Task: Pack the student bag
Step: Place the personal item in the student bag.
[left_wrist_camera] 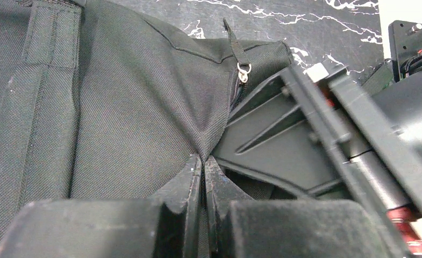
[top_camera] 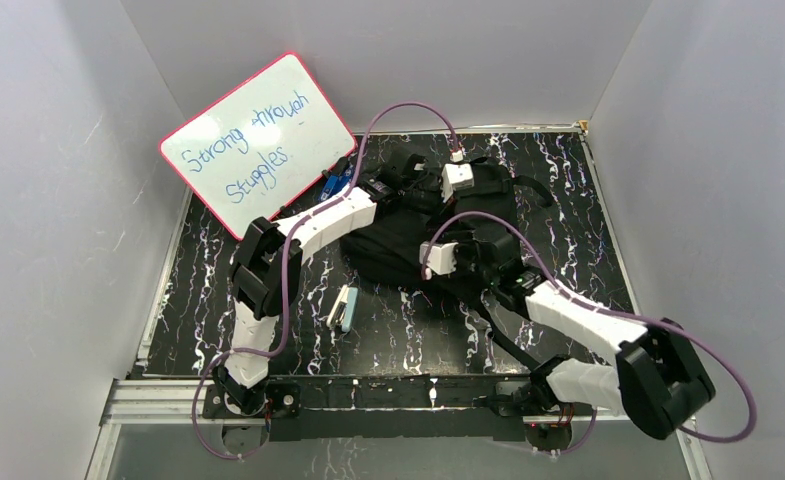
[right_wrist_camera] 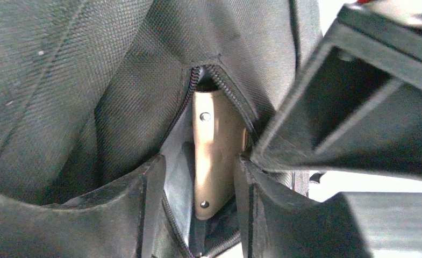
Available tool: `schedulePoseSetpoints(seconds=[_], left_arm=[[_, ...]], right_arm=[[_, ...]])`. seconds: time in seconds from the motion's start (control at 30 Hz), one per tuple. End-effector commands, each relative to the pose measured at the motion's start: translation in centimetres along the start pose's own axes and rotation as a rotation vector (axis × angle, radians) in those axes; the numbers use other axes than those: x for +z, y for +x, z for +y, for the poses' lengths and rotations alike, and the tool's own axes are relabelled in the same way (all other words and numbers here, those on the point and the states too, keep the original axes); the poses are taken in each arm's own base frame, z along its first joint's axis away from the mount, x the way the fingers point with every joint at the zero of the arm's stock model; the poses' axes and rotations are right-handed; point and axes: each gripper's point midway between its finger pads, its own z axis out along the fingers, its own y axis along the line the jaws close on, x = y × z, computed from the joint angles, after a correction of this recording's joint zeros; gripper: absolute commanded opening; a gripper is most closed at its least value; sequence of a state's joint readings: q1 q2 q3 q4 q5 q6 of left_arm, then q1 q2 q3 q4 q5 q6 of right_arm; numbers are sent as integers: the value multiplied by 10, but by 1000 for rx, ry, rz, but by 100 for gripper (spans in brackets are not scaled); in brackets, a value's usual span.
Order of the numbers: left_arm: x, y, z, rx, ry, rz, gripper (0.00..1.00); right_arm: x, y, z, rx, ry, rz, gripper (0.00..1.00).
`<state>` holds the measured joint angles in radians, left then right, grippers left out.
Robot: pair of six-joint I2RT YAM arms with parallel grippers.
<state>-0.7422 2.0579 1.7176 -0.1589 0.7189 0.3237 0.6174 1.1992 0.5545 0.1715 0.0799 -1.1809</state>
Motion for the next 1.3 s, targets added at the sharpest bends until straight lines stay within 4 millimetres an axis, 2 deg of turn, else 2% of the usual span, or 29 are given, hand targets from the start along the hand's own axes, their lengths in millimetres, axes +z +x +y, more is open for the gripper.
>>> schedulePoseSetpoints(seconds=[0.0, 0.1, 0.2, 0.27, 0.37, 0.47, 0.53, 0.6, 0.67, 0.73, 0.83, 0.97, 1.1, 1.27], left_arm=[[-1, -24, -28, 49, 95, -53, 0], [0, -21, -27, 51, 89, -47, 0], [1, -17, -27, 49, 88, -38, 0], [1, -15, -27, 52, 90, -35, 0], [0, -9, -31, 51, 103, -31, 0], [0, -4, -37, 33, 123, -25, 0], [-1, -2, -42, 16, 146, -25, 0], [-1, 0, -48, -3, 175, -22, 1], [-1, 3, -53, -23, 203, -19, 15], [-1, 5, -58, -44, 227, -13, 30], [-3, 10, -65, -85, 254, 0, 41], [-8, 17, -72, -121, 261, 24, 45], [-15, 27, -75, -154, 233, 46, 46], [-18, 43, -81, -198, 227, 75, 45]], right_arm=[[-28, -33, -13, 109, -37, -142, 59], [-50, -46, -13, 168, -54, -198, 59], [-76, -60, -25, 266, -11, -267, 59], [-95, -71, -44, 397, 80, -334, 59], [-119, -77, -75, 609, 227, -403, 57], [-136, -71, -100, 775, 353, -418, 54], [-141, -56, -115, 947, 467, -383, 55], [-142, -30, -120, 1188, 577, -282, 63], [-138, -9, -114, 1329, 618, -124, 69], [-133, 1, -107, 1392, 611, 5, 75], [-121, 12, -89, 1438, 582, 162, 77], [-112, 20, -72, 1517, 539, 257, 76], [-103, 21, -57, 1627, 441, 279, 71], [-94, 30, -27, 1753, 299, 373, 64]])
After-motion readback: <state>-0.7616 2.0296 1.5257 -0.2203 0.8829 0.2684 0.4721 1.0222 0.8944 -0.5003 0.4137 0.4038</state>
